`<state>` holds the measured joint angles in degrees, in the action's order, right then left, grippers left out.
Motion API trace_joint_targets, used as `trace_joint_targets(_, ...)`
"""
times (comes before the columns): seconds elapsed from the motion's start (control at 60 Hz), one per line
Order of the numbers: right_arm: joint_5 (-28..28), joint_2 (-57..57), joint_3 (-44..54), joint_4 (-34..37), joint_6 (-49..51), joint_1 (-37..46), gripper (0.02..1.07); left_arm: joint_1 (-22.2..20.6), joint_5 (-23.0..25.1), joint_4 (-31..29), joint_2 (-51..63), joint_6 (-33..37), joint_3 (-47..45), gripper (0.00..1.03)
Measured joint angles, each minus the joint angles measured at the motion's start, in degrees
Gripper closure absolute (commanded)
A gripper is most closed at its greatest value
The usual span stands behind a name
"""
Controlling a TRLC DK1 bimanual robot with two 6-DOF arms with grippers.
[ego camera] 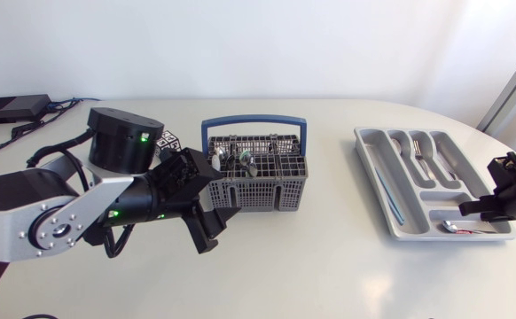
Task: Transfer all utensils from the basket to the drawer tray.
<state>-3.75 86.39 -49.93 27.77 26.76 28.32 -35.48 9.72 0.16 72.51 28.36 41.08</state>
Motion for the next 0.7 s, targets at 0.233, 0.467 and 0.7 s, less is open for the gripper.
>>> trace_joint_targets(0.233,2.4,-2.6,2.8,3.0,-2.8,-4.4,1.01,0.0,-0.4,0.0,0.0,0.0,0.0,0.17)
trace_joint_targets(0.467,1.5,-8.9,4.7,3.4,-5.8,-4.8,1.01,-0.1,-0.7,0.0,0.0,0.0,0.0,0.17)
trace_joint_targets(0.7,-1.0,-16.1,6.1,1.8,-11.6,-6.3,1.01,-0.3,-0.7,0.0,0.0,0.0,0.0,0.17)
